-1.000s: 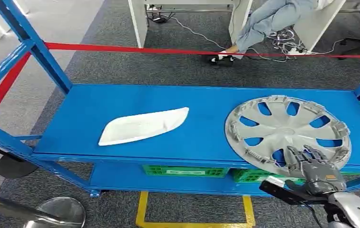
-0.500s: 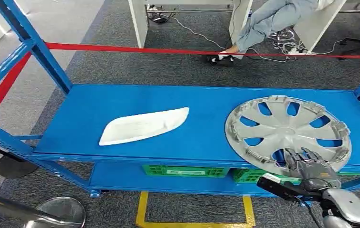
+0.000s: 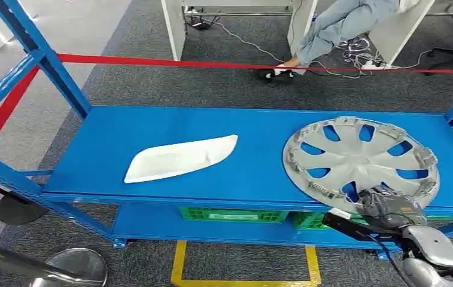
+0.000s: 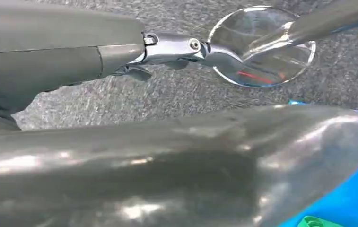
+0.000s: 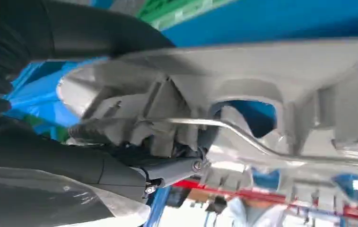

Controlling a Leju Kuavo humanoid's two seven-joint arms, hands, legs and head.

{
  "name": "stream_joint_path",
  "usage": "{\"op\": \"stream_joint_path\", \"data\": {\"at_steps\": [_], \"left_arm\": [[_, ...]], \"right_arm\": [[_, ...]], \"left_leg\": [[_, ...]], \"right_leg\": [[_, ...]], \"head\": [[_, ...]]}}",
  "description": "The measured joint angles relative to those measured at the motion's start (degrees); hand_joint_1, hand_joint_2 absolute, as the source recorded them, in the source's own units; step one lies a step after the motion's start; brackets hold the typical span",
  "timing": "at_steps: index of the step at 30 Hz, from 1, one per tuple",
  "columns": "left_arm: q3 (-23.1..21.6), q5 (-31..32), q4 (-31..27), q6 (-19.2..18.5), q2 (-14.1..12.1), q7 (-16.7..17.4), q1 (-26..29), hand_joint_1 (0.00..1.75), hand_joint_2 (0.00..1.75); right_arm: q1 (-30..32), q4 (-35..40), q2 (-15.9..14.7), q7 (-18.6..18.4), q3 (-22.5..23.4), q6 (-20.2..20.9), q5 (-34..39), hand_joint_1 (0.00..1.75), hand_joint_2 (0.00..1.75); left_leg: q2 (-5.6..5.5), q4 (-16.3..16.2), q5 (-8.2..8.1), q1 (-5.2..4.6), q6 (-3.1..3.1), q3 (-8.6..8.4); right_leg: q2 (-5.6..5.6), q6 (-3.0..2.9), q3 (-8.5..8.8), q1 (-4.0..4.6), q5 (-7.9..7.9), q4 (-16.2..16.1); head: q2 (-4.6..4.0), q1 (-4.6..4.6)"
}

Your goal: Take the parts from the cabinet and place them on the table.

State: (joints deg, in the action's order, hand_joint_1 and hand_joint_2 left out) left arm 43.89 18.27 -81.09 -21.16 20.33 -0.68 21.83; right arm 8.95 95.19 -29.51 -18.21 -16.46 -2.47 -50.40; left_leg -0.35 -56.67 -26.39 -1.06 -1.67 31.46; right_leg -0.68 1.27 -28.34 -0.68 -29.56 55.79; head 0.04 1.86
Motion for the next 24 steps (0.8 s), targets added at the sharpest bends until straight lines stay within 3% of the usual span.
{"op": "stream_joint_path", "data": {"at_steps": [1, 2, 4, 17, 24], "left_arm": [[0.18, 0.35, 0.0, -0.31, 0.0, -0.02, -0.37, 0.0, 0.0], [0.5, 2.14, 0.0, -1.4, 0.0, -1.57, -1.04, 0.0, 0.0], [0.55, 2.41, 0.0, -1.57, 0.0, -1.55, -1.13, 0.0, 0.0], [0.11, -0.46, -0.72, 0.92, 0.0, 1.16, 1.54, 0.0, 0.0], [-0.5, -0.52, -0.9, 1.07, 0.0, 1.18, 1.95, 0.0, 0.0]], "right_arm": [[-0.84, -0.55, 0.31, 0.0, 0.0, 0.2, -0.09, 1.75, 1.75], [-2.07, -0.92, 0.83, 0.13, 0.37, -0.11, -1.83, 1.75, 1.75], [-2.41, -1.01, 1.16, 0.26, 0.55, -0.37, -2.34, 1.75, 1.75], [-0.67, 0.5, 5.2, 1.22, 3.85, -10.78, -6.3, 1.75, 1.75], [0.37, 1.22, 6.27, 1.36, 4.96, -11.21, -6.69, 1.75, 1.75]], "left_leg": [[0.0, 0.0, 0.0, 0.0, 0.0, 0.0], [0.01, 0.01, 0.0, 0.01, 0.0, -0.05], [0.01, 0.01, -0.01, 0.01, 0.0, -0.07], [-0.05, -0.02, 0.01, -0.02, -0.03, 0.14], [-0.04, -0.03, 0.02, 0.0, -0.02, 0.13]], "right_leg": [[0.03, 0.0, 0.02, 0.0, 0.01, 0.01], [0.01, 0.0, -0.42, 0.0, 0.0, 0.0], [-0.01, 0.0, -0.52, 0.01, -0.02, 0.0], [-0.09, 0.03, -0.09, -0.01, 0.03, 0.0], [-0.09, 0.04, -0.12, 0.0, 0.03, 0.01]], "head": [[0.0, -0.02], [0.0, -0.02], [0.0, -0.02], [0.0, 0.0], [0.0, -0.02]]}}
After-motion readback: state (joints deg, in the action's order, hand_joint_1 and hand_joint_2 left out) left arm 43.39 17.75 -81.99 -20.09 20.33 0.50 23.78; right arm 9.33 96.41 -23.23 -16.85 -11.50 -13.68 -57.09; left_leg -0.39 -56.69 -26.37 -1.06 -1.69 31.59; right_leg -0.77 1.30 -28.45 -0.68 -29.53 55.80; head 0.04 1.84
